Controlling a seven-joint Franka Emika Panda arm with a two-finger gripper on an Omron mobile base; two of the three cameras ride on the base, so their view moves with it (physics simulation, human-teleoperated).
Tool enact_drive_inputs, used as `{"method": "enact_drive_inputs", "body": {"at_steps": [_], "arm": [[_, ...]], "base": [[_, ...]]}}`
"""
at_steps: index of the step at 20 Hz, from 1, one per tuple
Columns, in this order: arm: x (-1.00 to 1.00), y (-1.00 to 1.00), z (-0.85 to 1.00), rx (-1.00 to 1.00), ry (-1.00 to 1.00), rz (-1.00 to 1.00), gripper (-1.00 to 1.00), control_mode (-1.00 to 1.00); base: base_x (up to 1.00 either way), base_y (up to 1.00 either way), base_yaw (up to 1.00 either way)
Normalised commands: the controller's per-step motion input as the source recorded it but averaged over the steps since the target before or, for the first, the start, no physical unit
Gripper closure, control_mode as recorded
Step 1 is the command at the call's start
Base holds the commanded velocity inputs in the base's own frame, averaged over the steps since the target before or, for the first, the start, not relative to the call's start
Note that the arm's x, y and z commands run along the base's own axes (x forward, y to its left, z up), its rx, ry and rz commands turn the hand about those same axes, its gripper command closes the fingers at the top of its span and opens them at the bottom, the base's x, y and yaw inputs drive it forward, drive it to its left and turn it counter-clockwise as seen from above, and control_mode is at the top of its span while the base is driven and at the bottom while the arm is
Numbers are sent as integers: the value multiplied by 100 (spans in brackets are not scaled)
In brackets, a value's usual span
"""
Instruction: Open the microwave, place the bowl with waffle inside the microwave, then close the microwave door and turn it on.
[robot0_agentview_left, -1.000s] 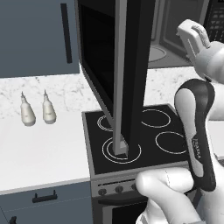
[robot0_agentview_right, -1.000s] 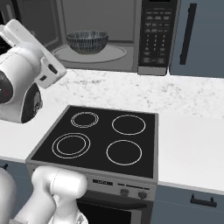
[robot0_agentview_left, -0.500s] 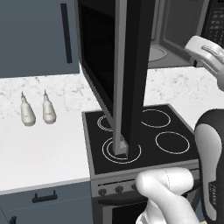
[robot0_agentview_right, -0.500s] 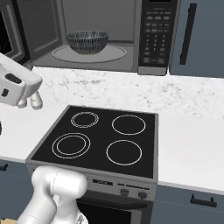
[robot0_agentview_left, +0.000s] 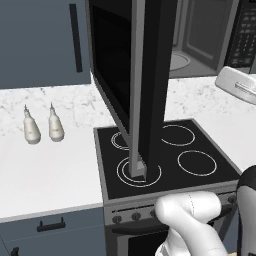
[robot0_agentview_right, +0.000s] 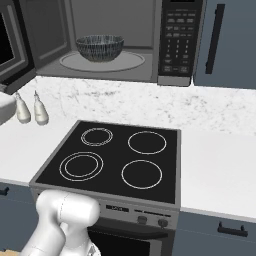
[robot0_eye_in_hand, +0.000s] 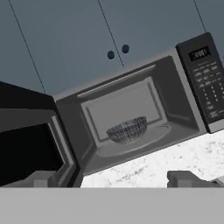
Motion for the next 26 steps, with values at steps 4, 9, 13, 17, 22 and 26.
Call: {"method": "enact_drive_inputs", "body": {"at_steps": [4,9,13,17,22,26], "arm": [[-45,57,-7,-17,0,0,-100,-100],[-36,65,-13,-10,-1,16,-100,-100],[-33,73,-6,-10,0,8,-100,-100],[-4,45,0,-6,0,1,-100,-100],[0,45,0,-5,-1,0,-100,-100],[1,56,-9,-8,-3,0,-100,-100]], "base": [[0,0,0],[0,0,0],[0,0,0],[0,0,0],[0,0,0],[0,0,0]]}}
